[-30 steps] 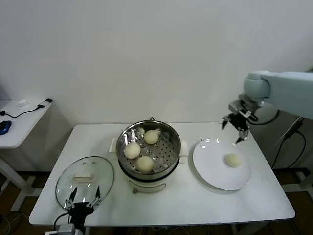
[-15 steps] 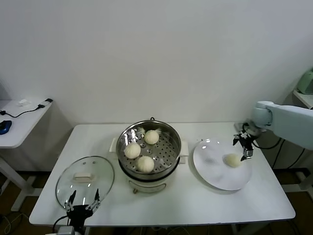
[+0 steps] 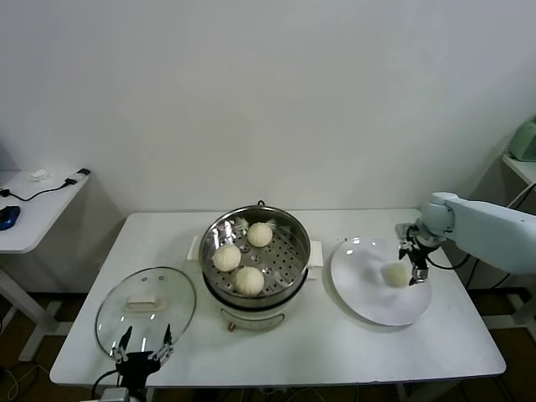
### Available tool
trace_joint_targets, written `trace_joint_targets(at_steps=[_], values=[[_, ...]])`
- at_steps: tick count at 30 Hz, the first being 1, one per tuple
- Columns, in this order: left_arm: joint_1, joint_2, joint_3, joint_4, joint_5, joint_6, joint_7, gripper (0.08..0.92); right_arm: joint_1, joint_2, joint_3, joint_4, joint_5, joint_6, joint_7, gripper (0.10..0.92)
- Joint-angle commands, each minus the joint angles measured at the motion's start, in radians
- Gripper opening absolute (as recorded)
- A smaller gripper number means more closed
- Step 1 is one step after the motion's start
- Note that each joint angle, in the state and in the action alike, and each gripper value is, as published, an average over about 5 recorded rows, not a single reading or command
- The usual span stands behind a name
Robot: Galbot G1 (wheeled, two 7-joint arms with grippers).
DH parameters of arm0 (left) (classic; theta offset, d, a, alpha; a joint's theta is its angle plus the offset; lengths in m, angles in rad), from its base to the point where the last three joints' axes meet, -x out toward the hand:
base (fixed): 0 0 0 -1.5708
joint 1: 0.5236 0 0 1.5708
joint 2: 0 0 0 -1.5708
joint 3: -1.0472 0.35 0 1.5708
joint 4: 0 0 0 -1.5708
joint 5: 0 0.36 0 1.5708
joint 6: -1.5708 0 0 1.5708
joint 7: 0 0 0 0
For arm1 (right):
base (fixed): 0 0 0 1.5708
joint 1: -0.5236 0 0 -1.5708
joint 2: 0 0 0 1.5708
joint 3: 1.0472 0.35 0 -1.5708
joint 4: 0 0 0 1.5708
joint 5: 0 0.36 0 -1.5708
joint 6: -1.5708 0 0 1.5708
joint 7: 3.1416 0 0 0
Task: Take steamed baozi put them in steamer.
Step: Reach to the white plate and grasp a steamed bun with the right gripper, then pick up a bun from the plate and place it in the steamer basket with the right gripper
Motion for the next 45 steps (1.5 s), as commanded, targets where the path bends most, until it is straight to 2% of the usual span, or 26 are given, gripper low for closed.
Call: trace_joint_targets(at_steps=[1, 6, 13, 17, 23, 28, 32, 37, 45], values=[[0.002, 0.003, -0.001, -0.003, 0.001, 0.000, -0.001, 0.823, -0.048, 0.004, 0.051, -0.033, -0.028, -0.012, 0.009, 0.723], [0.005, 0.004, -0.001, -0.011, 0.001, 0.000, -0.001, 0.823, -0.021, -0.014, 0.054, -0.001, -0.023, -0.011, 0.003, 0.628], [0.005, 0.000, 0.007, -0.021, 0.006, -0.001, -0.001, 0.823, 0.179, -0.066, -0.042, 0.139, 0.086, -0.009, -0.017, 0.585], [0.002, -0.001, 0.014, -0.024, 0.009, -0.001, -0.001, 0.823, 0.439, -0.056, -0.217, 0.252, 0.240, -0.010, -0.032, 0.578], [-0.003, 0.001, 0.024, -0.033, 0.014, 0.006, 0.002, 0.823, 0.835, 0.058, -0.407, 0.433, 0.557, -0.059, -0.054, 0.577], [-0.011, 0.000, 0.026, -0.037, 0.014, 0.012, 0.005, 0.823, 0.944, 0.159, -0.384, 0.593, 0.756, -0.157, 0.005, 0.577], [-0.013, 0.001, 0.027, -0.040, 0.013, 0.015, 0.006, 0.823, 0.929, 0.222, -0.344, 0.687, 0.842, -0.224, 0.086, 0.577], [-0.015, 0.003, 0.025, -0.042, 0.009, 0.016, 0.007, 0.823, 0.821, 0.292, -0.297, 0.730, 0.872, -0.297, 0.190, 0.577], [-0.017, 0.004, 0.019, -0.042, 0.003, 0.015, 0.007, 0.823, 0.563, 0.350, -0.279, 0.653, 0.757, -0.380, 0.307, 0.577]])
